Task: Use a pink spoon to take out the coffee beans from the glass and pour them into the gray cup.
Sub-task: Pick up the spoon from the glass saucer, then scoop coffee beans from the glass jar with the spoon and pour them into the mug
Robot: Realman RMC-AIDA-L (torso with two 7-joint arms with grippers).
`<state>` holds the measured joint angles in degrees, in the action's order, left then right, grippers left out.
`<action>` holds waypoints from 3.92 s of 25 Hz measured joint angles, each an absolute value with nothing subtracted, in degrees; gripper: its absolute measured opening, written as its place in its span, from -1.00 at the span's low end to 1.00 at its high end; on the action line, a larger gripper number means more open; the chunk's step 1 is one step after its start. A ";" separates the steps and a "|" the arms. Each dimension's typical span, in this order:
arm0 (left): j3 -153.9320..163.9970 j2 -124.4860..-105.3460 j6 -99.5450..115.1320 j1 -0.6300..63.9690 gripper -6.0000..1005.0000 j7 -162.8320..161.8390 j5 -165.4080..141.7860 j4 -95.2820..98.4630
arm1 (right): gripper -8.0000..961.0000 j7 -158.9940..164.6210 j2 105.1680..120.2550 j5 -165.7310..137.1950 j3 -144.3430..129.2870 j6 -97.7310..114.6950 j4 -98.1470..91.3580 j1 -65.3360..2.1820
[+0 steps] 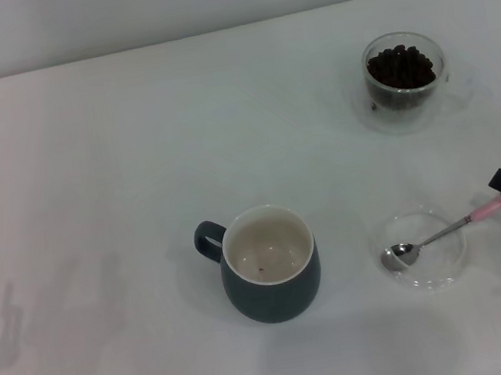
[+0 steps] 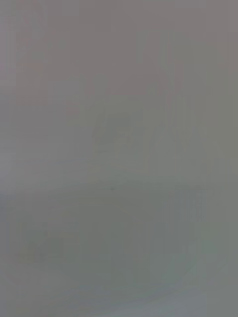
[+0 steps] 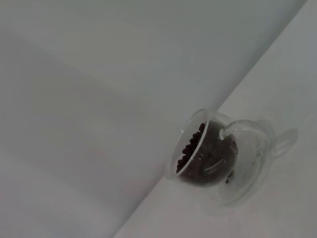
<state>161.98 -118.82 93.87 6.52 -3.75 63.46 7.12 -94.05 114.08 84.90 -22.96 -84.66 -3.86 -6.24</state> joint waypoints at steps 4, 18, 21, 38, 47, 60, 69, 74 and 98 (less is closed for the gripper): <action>161.98 -118.83 93.87 6.57 0.11 -3.66 63.46 7.12 | 0.23 -94.17 114.14 84.90 -22.94 -84.32 -3.41 -6.24; 161.98 -118.91 93.82 6.76 0.12 -3.54 64.60 6.35 | 0.07 -94.35 114.27 84.91 -22.99 -82.96 -2.28 -6.60; 161.98 -118.92 93.74 6.77 0.12 -3.52 64.79 6.33 | -0.13 -94.47 114.34 84.90 -23.06 -82.92 -2.28 -6.72; 161.98 -118.96 93.66 6.77 0.11 -3.51 64.82 6.32 | -0.66 -92.16 113.00 85.39 -23.90 -88.24 -6.76 -6.73; 161.98 -119.11 93.75 6.69 0.11 -3.51 64.81 6.38 | -0.67 -87.68 112.07 87.32 -23.36 -92.28 -10.95 -9.10; 161.98 -119.18 93.47 6.78 0.10 -3.51 64.90 6.58 | -0.67 -88.88 112.13 90.85 -22.25 -88.71 -17.40 -20.18; 161.98 -119.18 93.45 6.77 0.11 -3.54 64.95 6.68 | -0.67 -92.84 112.08 90.69 -22.54 -82.54 -20.35 -22.92; 161.98 -119.18 93.45 6.77 0.11 -3.56 64.96 6.52 | -0.67 -94.97 112.09 90.48 -22.56 -79.45 -22.38 -22.75; 161.98 -119.19 93.32 7.93 0.10 -3.51 66.57 6.86 | -0.67 -104.03 113.21 90.15 -30.16 -68.41 -27.00 -23.70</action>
